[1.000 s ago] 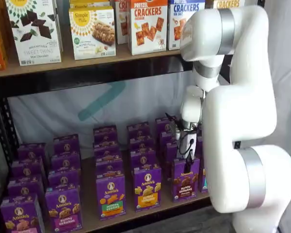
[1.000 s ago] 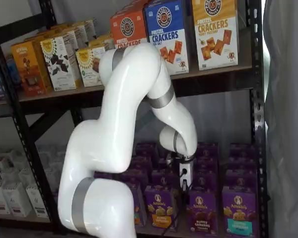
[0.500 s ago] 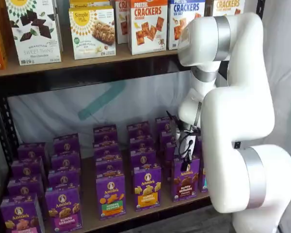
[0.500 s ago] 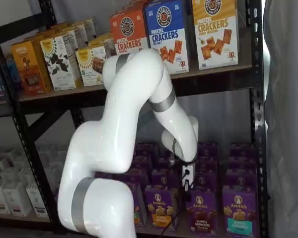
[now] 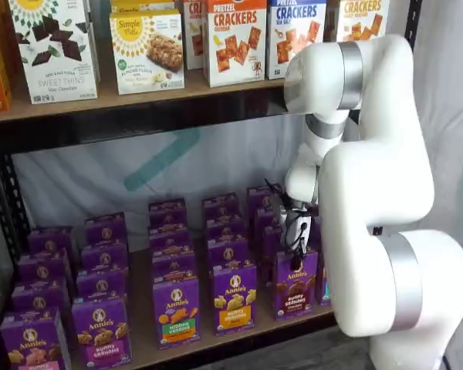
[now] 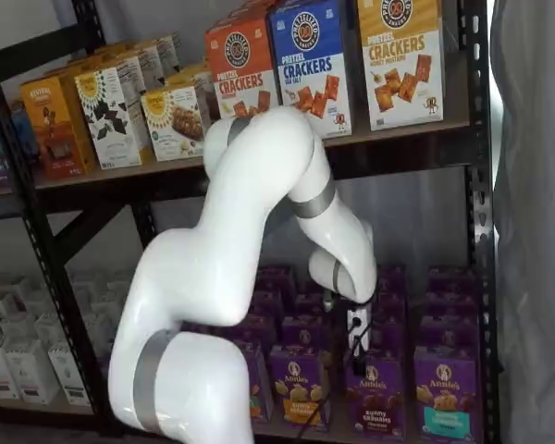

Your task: Pick up the purple box with a brown patch in the center, on the bottom shelf, the fifth box from the left

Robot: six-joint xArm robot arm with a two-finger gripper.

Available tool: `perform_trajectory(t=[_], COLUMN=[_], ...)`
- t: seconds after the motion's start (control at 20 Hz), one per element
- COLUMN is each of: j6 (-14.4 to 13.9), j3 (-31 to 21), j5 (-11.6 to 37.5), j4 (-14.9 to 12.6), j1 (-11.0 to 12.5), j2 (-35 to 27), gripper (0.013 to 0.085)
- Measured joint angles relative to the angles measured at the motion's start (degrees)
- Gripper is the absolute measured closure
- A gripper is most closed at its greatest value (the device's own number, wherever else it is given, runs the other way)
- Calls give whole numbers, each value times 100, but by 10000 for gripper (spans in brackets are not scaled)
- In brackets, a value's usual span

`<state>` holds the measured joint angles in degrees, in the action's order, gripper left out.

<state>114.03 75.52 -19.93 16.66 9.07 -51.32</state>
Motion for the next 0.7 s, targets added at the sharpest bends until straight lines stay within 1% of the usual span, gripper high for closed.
perform_trajectory(t=[0.25, 0.4, 0.55, 0.7], j6=[-777, -1200, -1385, -1414], j3=[272, 421, 524, 546], j5=[-30, -104, -195, -171], j4=[-908, -1392, -1604, -1639], j1=[52, 74, 83, 84], j2=[-281, -427, -514, -554], gripper=[130, 130, 130, 130])
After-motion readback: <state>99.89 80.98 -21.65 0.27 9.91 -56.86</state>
